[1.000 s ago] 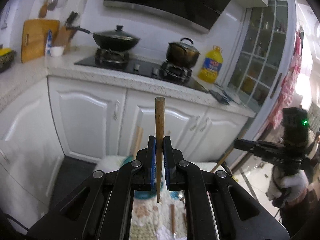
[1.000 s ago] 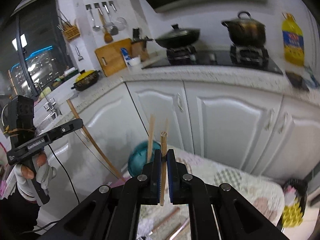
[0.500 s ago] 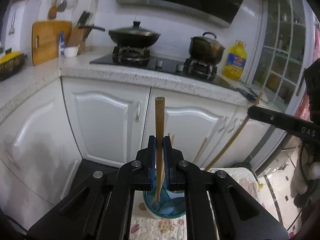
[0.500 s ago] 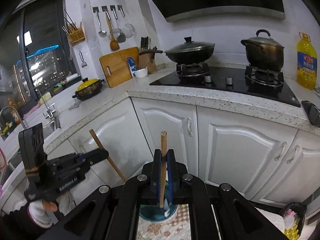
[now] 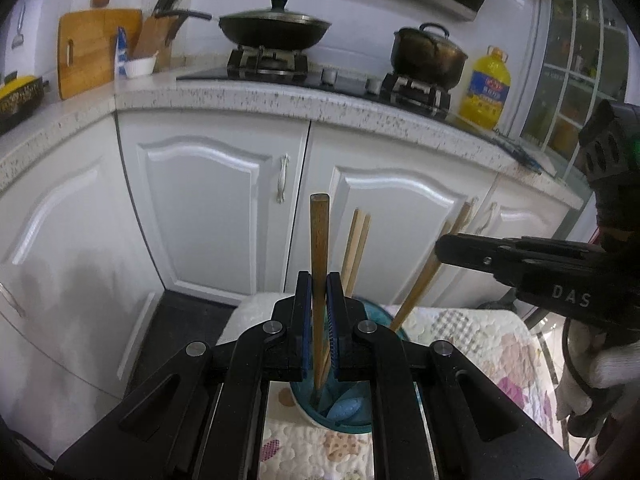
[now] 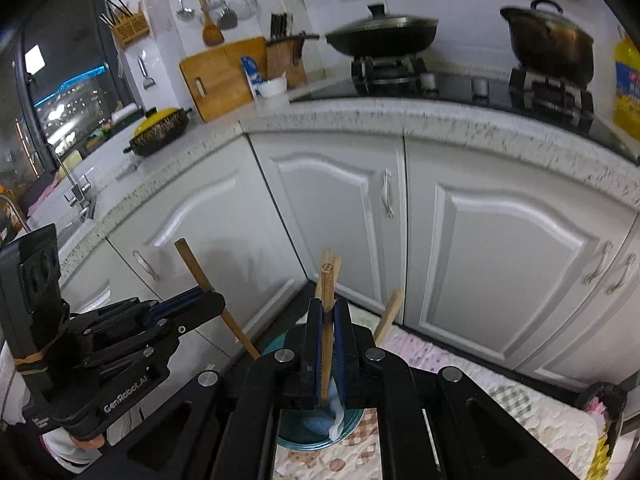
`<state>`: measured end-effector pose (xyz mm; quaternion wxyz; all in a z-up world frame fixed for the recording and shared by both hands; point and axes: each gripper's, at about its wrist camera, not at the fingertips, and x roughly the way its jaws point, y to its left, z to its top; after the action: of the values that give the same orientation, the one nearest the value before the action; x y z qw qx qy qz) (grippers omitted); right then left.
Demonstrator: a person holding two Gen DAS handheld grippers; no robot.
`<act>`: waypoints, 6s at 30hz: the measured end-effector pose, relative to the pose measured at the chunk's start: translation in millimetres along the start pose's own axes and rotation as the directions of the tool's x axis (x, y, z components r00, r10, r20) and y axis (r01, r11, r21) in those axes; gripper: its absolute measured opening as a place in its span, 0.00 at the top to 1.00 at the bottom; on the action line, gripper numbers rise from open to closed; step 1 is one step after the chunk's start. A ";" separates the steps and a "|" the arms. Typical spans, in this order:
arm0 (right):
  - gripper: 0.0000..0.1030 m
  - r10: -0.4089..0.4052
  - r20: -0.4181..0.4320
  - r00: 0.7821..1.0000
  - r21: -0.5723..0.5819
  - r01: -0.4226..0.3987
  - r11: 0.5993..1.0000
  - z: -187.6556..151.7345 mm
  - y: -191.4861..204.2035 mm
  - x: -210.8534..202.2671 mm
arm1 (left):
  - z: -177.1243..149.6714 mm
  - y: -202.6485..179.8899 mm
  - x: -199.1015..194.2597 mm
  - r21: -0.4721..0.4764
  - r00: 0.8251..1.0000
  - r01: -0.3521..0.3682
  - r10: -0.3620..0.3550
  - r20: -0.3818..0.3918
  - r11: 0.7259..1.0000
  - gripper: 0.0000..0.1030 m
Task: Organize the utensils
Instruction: 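Lower both chopsticks into the holder and open both tools, then move both tools back over the fork and metal spoon on the cloth, then grasp the wooden-handled fork with the left tool while the right tool grasps the metal spoon, then lift the fork and metal spoon and carry them over the holder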
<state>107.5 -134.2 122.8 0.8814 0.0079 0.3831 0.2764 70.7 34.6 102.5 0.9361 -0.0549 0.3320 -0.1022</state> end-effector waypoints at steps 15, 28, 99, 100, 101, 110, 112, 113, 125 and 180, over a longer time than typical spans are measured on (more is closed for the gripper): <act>0.74 0.012 -0.030 0.999 0.067 -0.010 0.998 -16.8 -21.0 17.0 | -9.7 -1.2 21.1 -0.017 0.998 -0.032 0.031 -0.053 0.999 0.94; 0.72 0.015 -0.021 1.000 0.076 -0.014 0.997 -37.9 -15.0 -4.7 | -13.1 -8.6 0.7 -0.015 0.999 -0.037 0.037 -0.034 0.999 0.66; 0.59 -0.153 -0.216 0.964 0.300 0.215 0.930 -220.3 -102.0 -25.9 | -140.4 -84.6 18.6 0.071 0.951 0.088 -0.063 -0.302 0.994 0.60; 0.59 -0.151 -0.222 0.963 0.298 0.214 0.930 -220.9 -103.8 -20.8 | -142.6 -84.7 21.2 0.069 0.948 0.095 -0.069 -0.311 0.993 0.60; 0.59 -0.148 -0.226 0.963 0.295 0.213 0.932 -221.4 -105.4 -15.3 | -145.4 -84.5 25.7 0.062 0.941 0.106 -0.080 -0.328 0.992 0.60; 0.62 -0.125 -0.246 0.961 0.207 0.178 0.962 -202.7 -123.3 32.6 | -161.9 -93.1 55.0 0.071 0.894 0.178 -0.131 -0.429 0.982 0.60; 0.64 -0.107 -0.249 0.963 0.179 0.154 0.972 -200.2 -126.4 41.2 | -164.4 -96.8 62.5 0.078 0.885 0.184 -0.131 -0.446 0.980 0.60; 0.65 -0.087 -0.250 0.964 0.168 0.132 0.977 -198.7 -127.8 46.1 | -165.8 -100.2 67.5 0.086 0.881 0.187 -0.129 -0.456 0.979 0.60; 0.96 0.043 -0.260 0.965 0.174 0.004 0.985 -202.3 -134.5 63.2 | -173.0 -123.6 112.1 0.155 0.844 0.209 -0.098 -0.527 0.965 0.61; 0.97 -0.059 0.078 0.995 0.004 0.059 0.998 -125.1 -31.0 -115.5 | -74.5 -57.9 -93.6 0.058 0.970 0.237 -0.232 -0.077 0.970 0.91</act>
<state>-26.5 -242.1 104.9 0.9034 0.0081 0.3485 0.2497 -56.4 -3.1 111.9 0.9066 -0.0586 0.3521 -0.2251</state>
